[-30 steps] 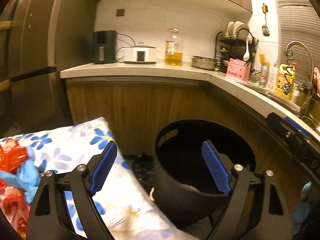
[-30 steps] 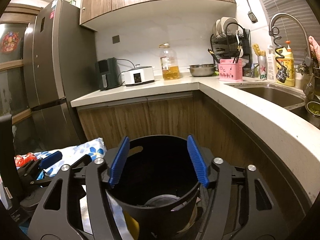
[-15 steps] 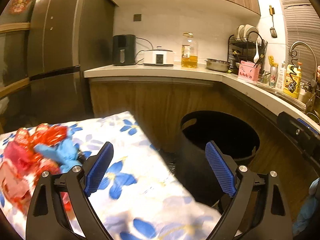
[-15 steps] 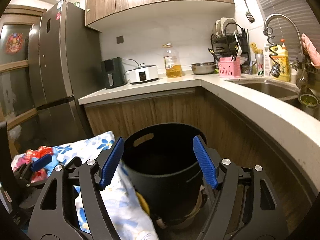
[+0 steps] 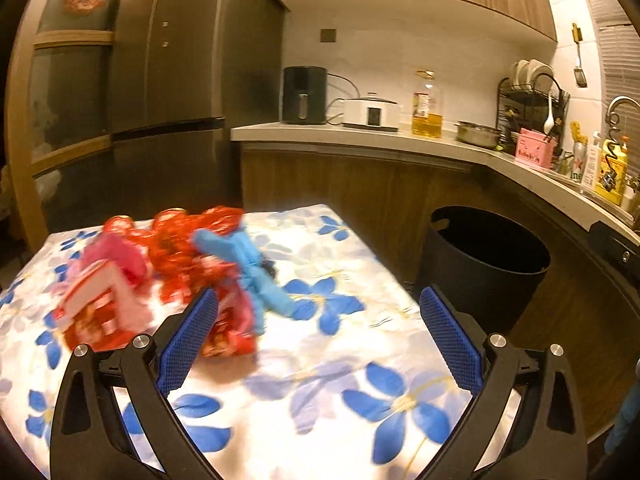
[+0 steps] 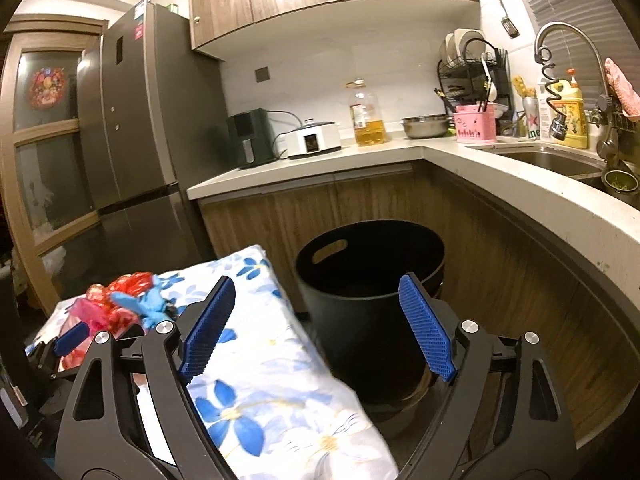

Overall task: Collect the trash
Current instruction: 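Move both tools back toward the remaining trash on the table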

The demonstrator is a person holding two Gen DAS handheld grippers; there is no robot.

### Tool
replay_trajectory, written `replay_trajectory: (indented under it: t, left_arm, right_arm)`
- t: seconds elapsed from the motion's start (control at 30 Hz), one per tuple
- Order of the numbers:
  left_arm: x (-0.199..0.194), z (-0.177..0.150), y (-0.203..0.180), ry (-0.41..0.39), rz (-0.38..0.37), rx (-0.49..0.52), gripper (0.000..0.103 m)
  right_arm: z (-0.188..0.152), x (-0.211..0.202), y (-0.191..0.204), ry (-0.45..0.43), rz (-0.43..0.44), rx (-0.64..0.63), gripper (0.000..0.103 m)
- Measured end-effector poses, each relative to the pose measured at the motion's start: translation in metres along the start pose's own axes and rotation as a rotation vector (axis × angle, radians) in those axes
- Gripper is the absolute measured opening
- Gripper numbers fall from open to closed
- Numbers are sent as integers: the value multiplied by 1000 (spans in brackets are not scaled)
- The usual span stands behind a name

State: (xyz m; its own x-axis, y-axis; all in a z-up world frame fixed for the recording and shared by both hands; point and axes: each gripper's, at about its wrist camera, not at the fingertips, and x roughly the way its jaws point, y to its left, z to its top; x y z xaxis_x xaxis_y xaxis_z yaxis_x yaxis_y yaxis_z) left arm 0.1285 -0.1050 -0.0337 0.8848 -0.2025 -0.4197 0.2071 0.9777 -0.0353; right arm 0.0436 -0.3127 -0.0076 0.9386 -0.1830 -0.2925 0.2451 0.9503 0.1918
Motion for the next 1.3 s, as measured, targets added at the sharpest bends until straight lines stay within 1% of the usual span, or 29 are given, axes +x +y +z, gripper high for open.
replay_trajectory:
  t: [0.27, 0.63, 0.87, 1.1, 1.3]
  left_arm:
    - [-28, -6, 38, -22, 74, -38, 97]
    - [-57, -14, 94, -46, 187, -85, 97]
    - [-60, -24, 126, -47, 235, -130, 97]
    - [-58, -27, 153, -62, 273, -171, 97]
    - [-52, -31, 171, -51, 292, -189, 97]
  right_arm:
    - [-11, -14, 40, 0, 61, -39, 83]
    - [-28, -13, 100, 10, 143, -109, 83]
    - [-40, -1, 127, 33, 172, -139, 83]
    - [-58, 22, 162, 72, 236, -175, 83]
    - [-69, 46, 193, 91, 275, -196, 83]
